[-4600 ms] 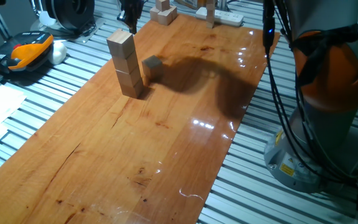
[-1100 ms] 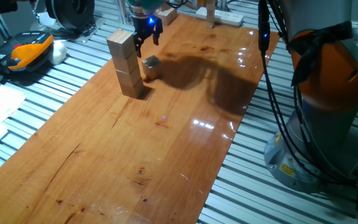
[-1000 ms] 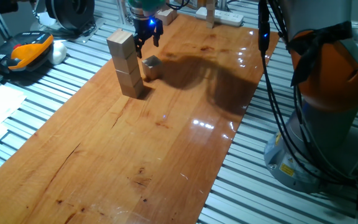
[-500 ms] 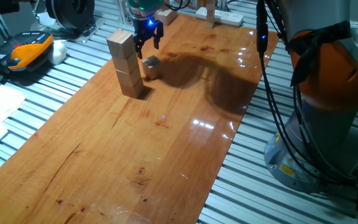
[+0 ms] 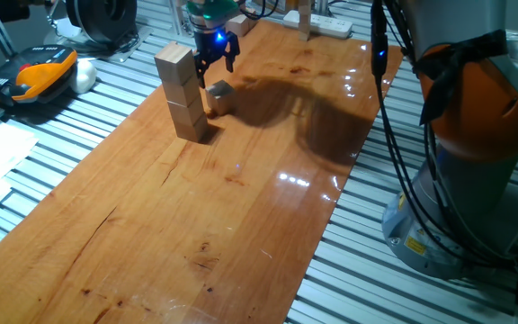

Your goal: Stack the blocks in a vertical line of five

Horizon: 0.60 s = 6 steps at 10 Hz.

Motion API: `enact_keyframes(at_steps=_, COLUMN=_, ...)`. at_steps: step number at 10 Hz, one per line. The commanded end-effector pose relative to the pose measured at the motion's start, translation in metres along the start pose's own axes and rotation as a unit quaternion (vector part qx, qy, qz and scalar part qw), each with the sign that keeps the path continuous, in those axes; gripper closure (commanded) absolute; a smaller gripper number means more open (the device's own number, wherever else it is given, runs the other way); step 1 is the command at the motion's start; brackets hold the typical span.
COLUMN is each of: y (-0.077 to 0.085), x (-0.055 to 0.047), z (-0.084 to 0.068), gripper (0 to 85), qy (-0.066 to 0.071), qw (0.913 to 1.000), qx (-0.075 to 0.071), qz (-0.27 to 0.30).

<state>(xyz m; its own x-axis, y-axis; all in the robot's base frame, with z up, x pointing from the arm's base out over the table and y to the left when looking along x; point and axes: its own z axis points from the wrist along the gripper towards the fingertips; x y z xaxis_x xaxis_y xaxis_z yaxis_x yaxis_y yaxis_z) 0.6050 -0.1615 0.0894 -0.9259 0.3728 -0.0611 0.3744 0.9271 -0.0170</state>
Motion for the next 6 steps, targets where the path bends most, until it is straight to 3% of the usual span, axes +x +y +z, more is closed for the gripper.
enact_keyframes(at_steps=1, y=0.0005, x=0.0003, z=0.001, gripper=0.0, qy=0.0, qw=1.0, qx=0.0, qz=0.002)
enact_keyframes(at_steps=6, y=0.0042, x=0.0005, z=0.0083, gripper=0.0, qy=-0.005, qw=0.9999, qx=0.0, qz=0.009)
